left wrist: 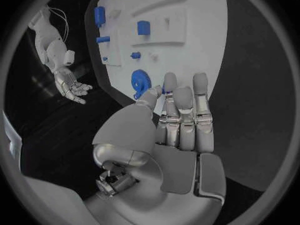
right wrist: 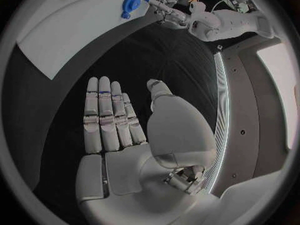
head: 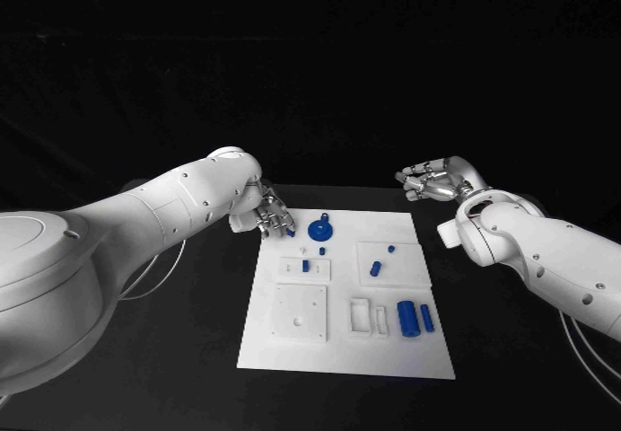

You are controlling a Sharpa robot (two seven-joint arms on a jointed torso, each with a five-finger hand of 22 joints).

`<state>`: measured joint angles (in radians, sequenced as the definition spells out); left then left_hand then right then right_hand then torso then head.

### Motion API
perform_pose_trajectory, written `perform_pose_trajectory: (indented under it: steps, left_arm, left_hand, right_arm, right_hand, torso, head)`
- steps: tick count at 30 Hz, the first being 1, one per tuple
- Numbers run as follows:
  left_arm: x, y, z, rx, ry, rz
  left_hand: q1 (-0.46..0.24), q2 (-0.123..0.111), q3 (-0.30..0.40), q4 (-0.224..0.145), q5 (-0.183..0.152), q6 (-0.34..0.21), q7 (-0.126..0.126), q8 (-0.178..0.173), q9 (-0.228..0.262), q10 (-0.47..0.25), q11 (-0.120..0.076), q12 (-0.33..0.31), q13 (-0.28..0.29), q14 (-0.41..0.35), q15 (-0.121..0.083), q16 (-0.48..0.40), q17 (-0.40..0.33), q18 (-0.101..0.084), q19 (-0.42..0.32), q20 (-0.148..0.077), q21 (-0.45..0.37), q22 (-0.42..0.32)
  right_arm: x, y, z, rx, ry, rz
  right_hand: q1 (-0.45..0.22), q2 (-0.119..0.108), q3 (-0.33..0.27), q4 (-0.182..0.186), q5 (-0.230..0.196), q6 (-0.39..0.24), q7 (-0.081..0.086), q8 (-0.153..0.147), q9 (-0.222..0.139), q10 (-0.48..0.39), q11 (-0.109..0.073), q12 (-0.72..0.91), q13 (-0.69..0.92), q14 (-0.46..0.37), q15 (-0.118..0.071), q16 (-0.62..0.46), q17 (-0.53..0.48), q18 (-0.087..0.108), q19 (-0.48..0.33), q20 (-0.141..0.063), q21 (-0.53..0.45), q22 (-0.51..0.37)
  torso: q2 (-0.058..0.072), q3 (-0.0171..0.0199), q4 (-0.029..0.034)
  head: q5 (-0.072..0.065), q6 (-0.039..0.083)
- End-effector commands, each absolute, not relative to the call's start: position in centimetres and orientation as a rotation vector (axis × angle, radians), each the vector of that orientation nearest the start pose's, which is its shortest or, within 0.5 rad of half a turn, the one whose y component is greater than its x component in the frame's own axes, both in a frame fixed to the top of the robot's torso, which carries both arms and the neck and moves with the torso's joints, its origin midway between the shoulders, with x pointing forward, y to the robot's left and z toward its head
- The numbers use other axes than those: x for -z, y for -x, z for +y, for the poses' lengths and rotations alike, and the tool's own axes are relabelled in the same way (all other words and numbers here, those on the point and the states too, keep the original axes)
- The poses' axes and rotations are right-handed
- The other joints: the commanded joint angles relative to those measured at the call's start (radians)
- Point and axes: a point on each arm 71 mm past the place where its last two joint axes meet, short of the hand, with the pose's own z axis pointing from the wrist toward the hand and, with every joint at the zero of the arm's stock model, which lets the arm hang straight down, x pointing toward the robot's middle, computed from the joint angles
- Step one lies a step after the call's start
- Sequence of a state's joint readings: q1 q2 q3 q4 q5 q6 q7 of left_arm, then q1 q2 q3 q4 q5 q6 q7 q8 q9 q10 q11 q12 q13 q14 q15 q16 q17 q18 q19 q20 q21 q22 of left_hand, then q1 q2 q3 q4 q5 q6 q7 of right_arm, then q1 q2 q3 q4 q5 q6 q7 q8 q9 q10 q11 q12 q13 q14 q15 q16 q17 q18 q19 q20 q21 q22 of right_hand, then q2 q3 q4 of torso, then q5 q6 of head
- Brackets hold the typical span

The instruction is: Assemble the parts on the task board

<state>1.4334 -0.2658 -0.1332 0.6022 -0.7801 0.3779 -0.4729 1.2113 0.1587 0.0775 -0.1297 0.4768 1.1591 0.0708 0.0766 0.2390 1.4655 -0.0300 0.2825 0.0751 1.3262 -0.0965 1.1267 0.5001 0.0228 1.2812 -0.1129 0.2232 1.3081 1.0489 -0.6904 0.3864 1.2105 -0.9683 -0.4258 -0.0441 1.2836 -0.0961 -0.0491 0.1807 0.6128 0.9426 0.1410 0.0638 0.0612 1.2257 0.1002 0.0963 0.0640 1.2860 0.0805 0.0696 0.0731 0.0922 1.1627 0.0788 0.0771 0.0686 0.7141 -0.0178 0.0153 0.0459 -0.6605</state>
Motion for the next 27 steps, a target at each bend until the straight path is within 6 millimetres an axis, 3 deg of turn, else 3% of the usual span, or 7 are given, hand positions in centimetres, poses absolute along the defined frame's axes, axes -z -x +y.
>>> perform_pose_trajectory:
  steps: [1, 11, 15, 21, 27]
  left_arm:
    - [15.3, -62.5, 17.8, 0.371, 0.469, 2.303]
    - [15.1, -62.4, 17.9, 0.395, 0.505, 2.252]
    - [15.0, -62.1, 17.8, 0.432, 0.542, 2.236]
    - [14.6, -61.3, 17.7, 0.475, 0.569, 2.224]
    - [14.3, -60.2, 17.8, 0.504, 0.569, 2.224]
  left_hand:
    - [-0.025, -0.011, 0.065, -0.052, 0.023, 0.049, -0.036, 0.004, 0.06, 0.044, -0.009, 0.008, 0.004, 0.012, -0.003, 0.001, 0.004, -0.006, 0.002, -0.006, 0.018, 0.021]
    - [-0.055, -0.031, 0.099, -0.08, 0.104, 0.082, -0.047, 0.002, 0.121, 0.048, -0.018, 0.064, 0.011, 0.039, -0.014, 0.008, 0.024, -0.004, 0.004, -0.016, 0.065, 0.021]
    - [-0.07, -0.045, 0.109, -0.089, 0.163, 0.1, -0.054, 0.004, 0.144, 0.049, -0.024, 0.099, 0.018, 0.058, -0.02, 0.014, 0.033, -0.003, 0.012, -0.022, 0.085, 0.021]
    - [-0.088, -0.058, 0.119, -0.098, 0.191, 0.119, -0.062, -0.002, 0.178, 0.05, -0.029, 0.143, 0.02, 0.072, -0.025, 0.015, 0.052, -0.003, 0.011, -0.025, 0.113, 0.019]
    - [-0.094, -0.067, 0.112, -0.095, 0.193, 0.144, -0.071, 0.001, 0.198, 0.052, -0.032, 0.188, 0.031, 0.086, -0.028, 0.021, 0.062, -0.003, 0.015, -0.027, 0.126, 0.019]
  right_arm:
    - [14.2, -56.1, -25.4, -0.88, -0.662, 1.387]
    - [14.2, -56.1, -25.6, -0.878, -0.665, 1.388]
    - [14.2, -56.1, -25.7, -0.875, -0.666, 1.387]
    - [14.2, -56.0, -26.1, -0.869, -0.67, 1.386]
    - [14.2, -56.0, -26.4, -0.864, -0.671, 1.386]
  right_hand:
    - [-0.001, 0.007, 0.002, -0.005, 0.005, -0.001, 0.008, -0.004, -0.001, -0.008, -0.003, -0.003, -0.001, -0.005, 0.001, -0.004, -0.001, -0.007, -0.008, -0.002, -0.002, -0.001]
    - [-0.001, 0.006, 0.002, -0.005, 0.005, -0.002, 0.009, -0.004, -0.001, -0.009, -0.002, -0.003, -0.001, -0.006, 0.001, -0.004, -0.001, -0.007, -0.008, -0.001, -0.002, -0.001]
    - [-0.001, 0.006, 0.002, -0.005, 0.005, -0.002, 0.009, -0.004, -0.001, -0.009, -0.002, -0.003, -0.001, -0.006, 0.001, -0.004, -0.001, -0.007, -0.008, -0.001, -0.002, -0.001]
    - [-0.002, 0.007, 0.0, -0.006, 0.006, -0.003, 0.009, -0.004, -0.001, -0.01, -0.002, -0.002, -0.001, -0.006, 0.001, -0.004, -0.001, -0.007, -0.009, -0.001, -0.001, -0.001]
    - [-0.002, 0.006, -0.001, -0.007, 0.006, -0.004, 0.009, -0.004, -0.001, -0.01, -0.002, -0.002, -0.001, -0.007, 0.002, -0.004, -0.001, -0.007, -0.01, -0.001, -0.002, -0.001]
  torso:
    - [0.0, -0.0005, 0.0004]
    - [-0.002, -0.0012, 0.0027]
    - [-0.001, -0.0008, 0.0029]
    - [-0.002, -0.0018, 0.0039]
    - [-0.004, -0.0035, 0.0077]
  head:
    - [0.001, 0.0]
    - [-0.001, 0.002]
    - [-0.001, 0.002]
    - [0.0, 0.002]
    - [0.0, -0.002]
